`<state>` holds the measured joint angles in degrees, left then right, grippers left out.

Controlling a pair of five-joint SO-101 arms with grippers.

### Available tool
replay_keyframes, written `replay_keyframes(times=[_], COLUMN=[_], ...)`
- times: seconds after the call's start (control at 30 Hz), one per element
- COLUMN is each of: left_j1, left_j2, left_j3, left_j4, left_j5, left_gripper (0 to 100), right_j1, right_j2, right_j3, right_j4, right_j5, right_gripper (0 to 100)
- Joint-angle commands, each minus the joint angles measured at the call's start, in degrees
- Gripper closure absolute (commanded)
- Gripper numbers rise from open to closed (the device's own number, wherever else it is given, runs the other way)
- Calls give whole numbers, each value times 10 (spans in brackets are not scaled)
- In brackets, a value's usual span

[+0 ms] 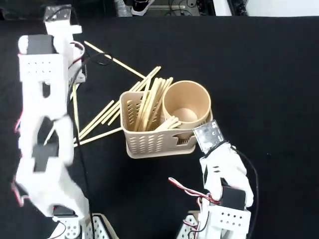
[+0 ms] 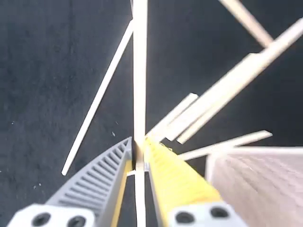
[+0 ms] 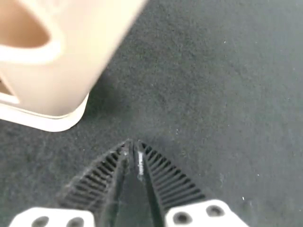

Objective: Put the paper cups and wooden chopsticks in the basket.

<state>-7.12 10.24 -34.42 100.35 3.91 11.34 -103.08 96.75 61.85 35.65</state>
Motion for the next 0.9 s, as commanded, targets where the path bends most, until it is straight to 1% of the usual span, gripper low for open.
replay_keyframes(times=[0.0, 0.1, 0.23, 0.3, 0.4, 0.5, 0.63, 0.77, 0.8, 0.87], left_j1=[36, 45, 59, 60, 60, 71, 172, 284, 298, 300], left_j2=[-220, -326, -477, -559, -688, -808, -937, -998, -997, -985], left_j3=[136, 279, 456, 524, 589, 636, 660, 685, 700, 739], left_j4=[-107, -229, -367, -429, -500, -533, -536, -538, -539, -547], left_j5=[21, 33, 49, 62, 76, 78, 76, 74, 74, 73], left_gripper=[971, 971, 971, 971, 971, 971, 971, 971, 970, 970], right_j1=[-3, -3, -3, -3, -3, -3, -3, -3, -3, -3], right_j2=[-28, -28, -28, -28, -28, -28, -28, -27, -27, -26], right_j3=[-1, -1, -1, -1, -1, -1, -1, -1, -1, -1], right_j4=[3, 4, 4, 4, 4, 4, 4, 4, 4, 4], right_j5=[4, 4, 4, 4, 4, 4, 4, 4, 4, 4], right_gripper=[986, 986, 986, 986, 986, 986, 986, 986, 986, 986])
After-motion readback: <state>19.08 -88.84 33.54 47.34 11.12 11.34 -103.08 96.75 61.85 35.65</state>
